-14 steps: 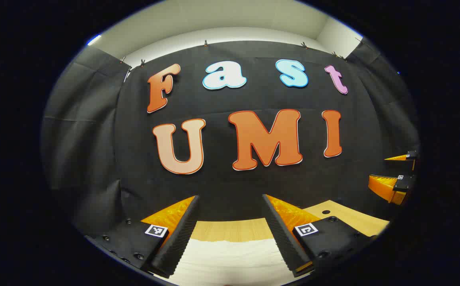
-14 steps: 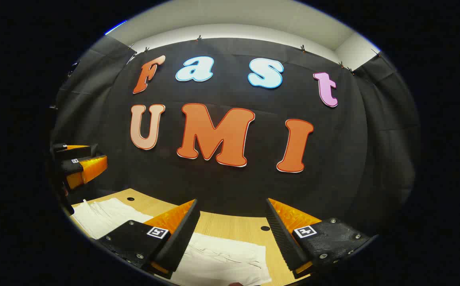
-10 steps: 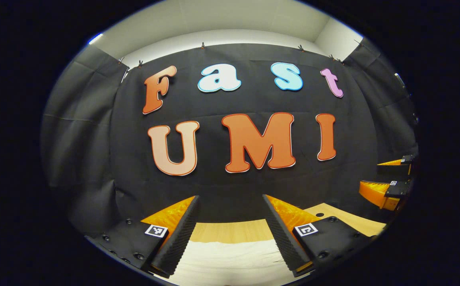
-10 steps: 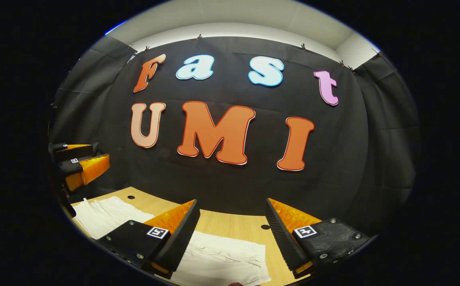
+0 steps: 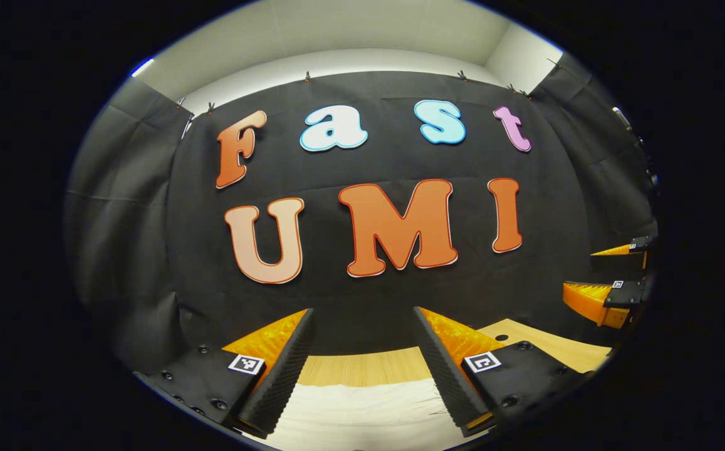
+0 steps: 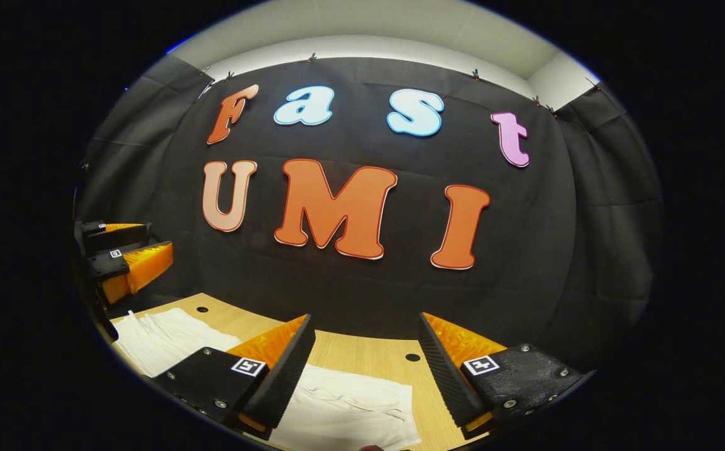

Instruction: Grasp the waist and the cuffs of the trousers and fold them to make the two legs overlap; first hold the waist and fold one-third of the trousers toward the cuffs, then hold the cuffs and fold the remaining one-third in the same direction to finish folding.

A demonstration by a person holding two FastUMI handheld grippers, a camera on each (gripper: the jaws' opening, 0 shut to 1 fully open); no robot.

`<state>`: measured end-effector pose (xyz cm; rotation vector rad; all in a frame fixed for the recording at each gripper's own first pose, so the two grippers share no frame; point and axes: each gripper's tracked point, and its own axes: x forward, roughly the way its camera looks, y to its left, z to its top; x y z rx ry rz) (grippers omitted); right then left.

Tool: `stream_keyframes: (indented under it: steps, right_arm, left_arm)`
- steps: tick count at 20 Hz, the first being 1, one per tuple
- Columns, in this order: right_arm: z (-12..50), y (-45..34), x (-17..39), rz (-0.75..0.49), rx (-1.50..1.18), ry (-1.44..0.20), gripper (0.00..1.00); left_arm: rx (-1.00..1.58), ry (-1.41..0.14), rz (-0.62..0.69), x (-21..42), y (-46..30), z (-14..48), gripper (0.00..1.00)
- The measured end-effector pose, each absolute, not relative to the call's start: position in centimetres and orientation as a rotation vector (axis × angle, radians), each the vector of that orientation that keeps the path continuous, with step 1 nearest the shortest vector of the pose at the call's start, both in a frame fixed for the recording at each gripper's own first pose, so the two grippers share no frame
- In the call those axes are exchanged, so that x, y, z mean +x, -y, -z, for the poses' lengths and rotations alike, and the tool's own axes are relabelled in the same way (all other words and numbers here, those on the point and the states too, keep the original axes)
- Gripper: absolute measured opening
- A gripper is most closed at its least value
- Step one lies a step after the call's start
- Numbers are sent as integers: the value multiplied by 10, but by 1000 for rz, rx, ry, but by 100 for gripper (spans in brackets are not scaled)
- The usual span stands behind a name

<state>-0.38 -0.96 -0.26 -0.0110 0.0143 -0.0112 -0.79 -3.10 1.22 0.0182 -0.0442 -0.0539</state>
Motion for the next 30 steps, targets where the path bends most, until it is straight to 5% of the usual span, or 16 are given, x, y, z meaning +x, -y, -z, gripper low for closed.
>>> stream_keyframes:
  steps: [12,30]
  right_arm:
    - [48,22,0,12,62,-161,99]
    - [179,35,7,121,194,-628,99]
  left_arm:
    - [-24,-67,-78,-12,-31,20,100]
    - [-430,-709,-445,-70,-245,261,98]
